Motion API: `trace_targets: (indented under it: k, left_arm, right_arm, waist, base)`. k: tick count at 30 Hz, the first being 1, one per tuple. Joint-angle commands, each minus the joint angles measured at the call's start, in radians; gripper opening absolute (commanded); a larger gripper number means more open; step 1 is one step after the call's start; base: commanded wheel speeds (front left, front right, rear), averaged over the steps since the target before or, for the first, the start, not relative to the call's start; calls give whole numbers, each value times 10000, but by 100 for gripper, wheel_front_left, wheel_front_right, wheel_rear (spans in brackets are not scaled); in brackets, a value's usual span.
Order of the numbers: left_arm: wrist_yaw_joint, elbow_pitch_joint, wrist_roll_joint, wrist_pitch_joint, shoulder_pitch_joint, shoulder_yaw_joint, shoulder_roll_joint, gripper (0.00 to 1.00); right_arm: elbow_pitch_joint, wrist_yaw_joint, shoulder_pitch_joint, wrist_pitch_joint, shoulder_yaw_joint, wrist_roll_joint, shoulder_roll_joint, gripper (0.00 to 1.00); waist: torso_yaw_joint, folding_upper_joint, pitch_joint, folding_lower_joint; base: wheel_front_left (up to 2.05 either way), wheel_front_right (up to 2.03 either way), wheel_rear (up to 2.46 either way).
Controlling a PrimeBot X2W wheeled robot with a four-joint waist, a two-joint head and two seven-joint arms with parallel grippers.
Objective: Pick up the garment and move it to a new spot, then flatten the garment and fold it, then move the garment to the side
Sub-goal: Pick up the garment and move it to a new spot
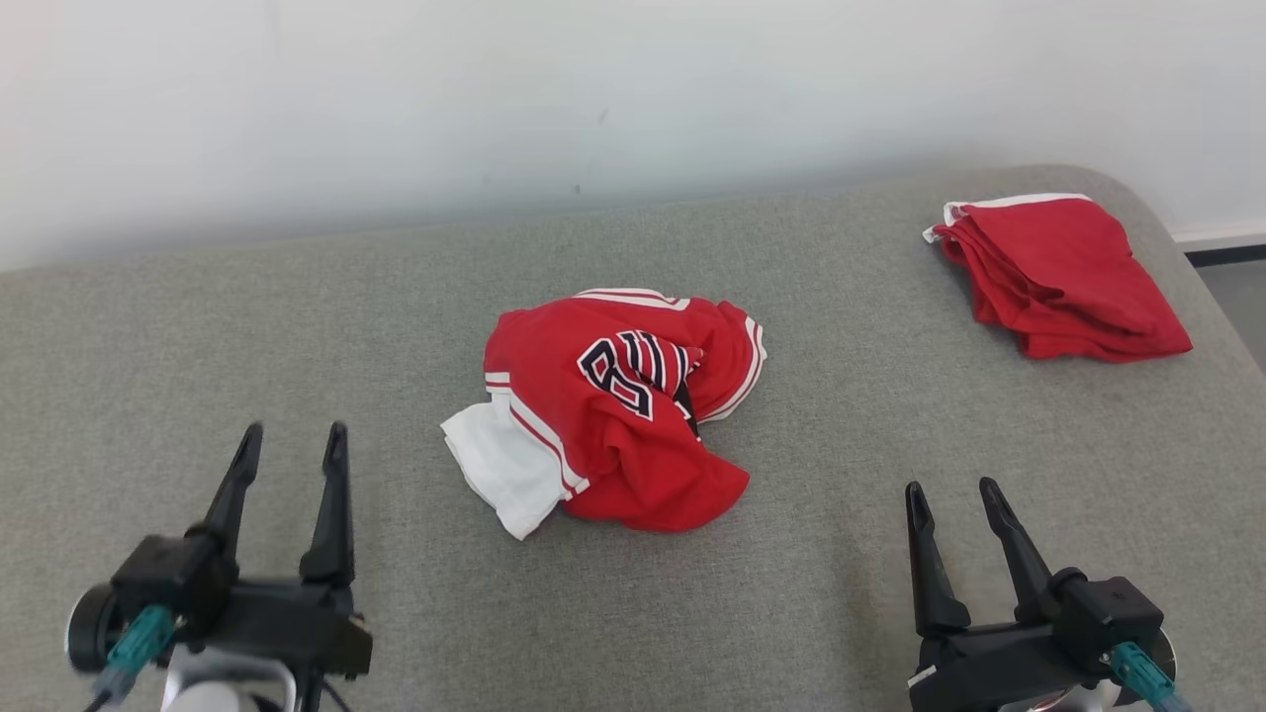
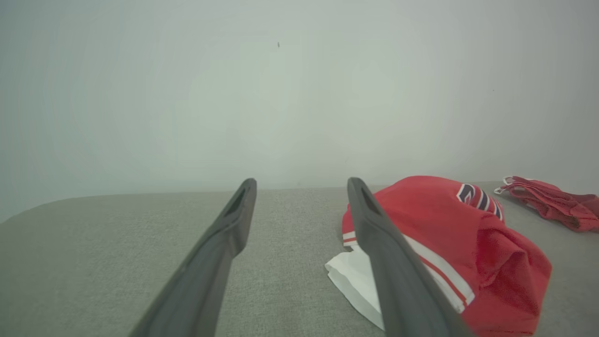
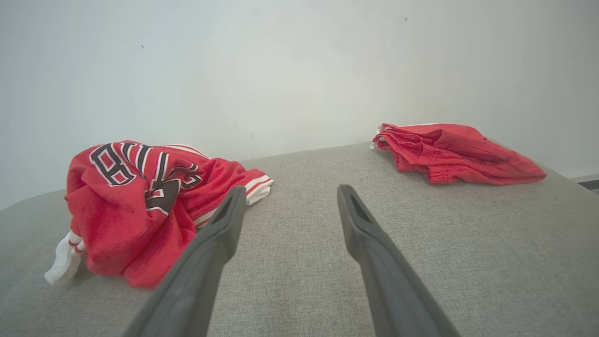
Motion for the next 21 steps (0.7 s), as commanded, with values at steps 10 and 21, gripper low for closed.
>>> trace_targets:
  k: [10,21]
  left_arm:
    - [236,-1256,849,-103,2174,1589,-868,100]
    - [-865,-1370,1833,-105,3335,3303,-2050,100]
  right_arm:
    - [-48,-25,218,-14,41,-221,8,100]
    - [146,-25,499,-13,142,-366,11,100]
  waist:
    - [72,0,-232,1]
    - [228,0,-623,1]
  base:
    - [0,0,0]
    - [0,0,0]
